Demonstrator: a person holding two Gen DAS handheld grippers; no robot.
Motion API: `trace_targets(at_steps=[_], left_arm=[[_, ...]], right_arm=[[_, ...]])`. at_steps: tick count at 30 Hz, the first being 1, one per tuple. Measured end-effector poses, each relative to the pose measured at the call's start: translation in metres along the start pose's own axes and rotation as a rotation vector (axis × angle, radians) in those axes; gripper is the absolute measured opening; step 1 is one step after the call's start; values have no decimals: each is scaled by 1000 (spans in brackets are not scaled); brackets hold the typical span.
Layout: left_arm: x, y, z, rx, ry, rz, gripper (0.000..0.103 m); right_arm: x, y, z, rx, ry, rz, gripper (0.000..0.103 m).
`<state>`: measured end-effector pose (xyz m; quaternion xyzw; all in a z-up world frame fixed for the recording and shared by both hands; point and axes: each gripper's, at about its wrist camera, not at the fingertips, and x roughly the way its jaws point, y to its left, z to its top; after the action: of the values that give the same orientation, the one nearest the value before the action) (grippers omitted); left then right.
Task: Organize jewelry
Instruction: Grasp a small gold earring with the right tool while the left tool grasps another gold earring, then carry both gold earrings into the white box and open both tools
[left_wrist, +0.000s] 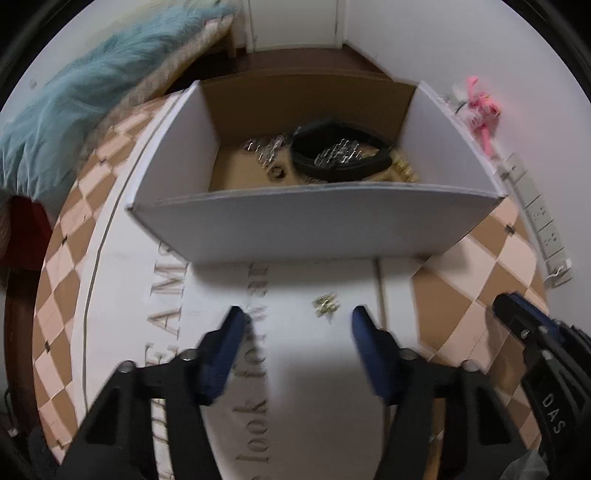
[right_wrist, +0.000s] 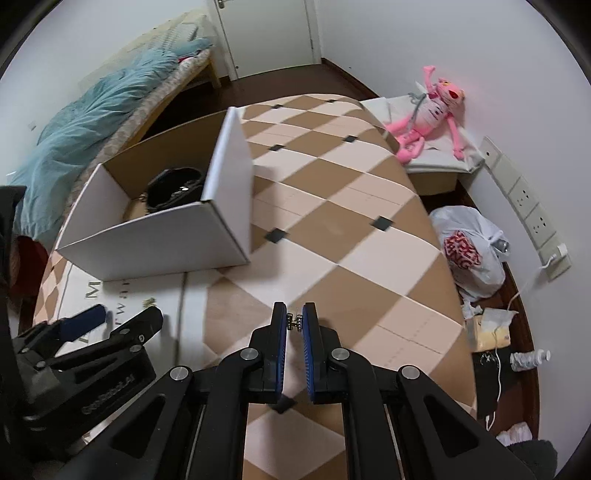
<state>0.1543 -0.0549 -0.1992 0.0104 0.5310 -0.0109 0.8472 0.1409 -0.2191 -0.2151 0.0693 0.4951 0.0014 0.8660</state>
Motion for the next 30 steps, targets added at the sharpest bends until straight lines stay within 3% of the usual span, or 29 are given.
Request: trace_targets(at_steps=[1,4,13,19,25,30], left_arm=[[0,-3,1,15,-18,-6,32],[-1,-7,3,38,-38,-9,12],[-7,6,1,11,-43,-38,11],[-50,18,9,-13,-73,-127,11],[-82,44,58,-63,-87,-229,11],[-65,58,98,-48,-34,-200,11]], right_arm=[[0,-2,0,3,1,-3,9],[-1,-5,1,6,-2,-10,9],[-20,-1,8,10,-37,18,9],[-53,10,22,-2,-69,99,9],[-65,33,69,-25,-61,222,9],[-36,57,110,-80,37,254,9]])
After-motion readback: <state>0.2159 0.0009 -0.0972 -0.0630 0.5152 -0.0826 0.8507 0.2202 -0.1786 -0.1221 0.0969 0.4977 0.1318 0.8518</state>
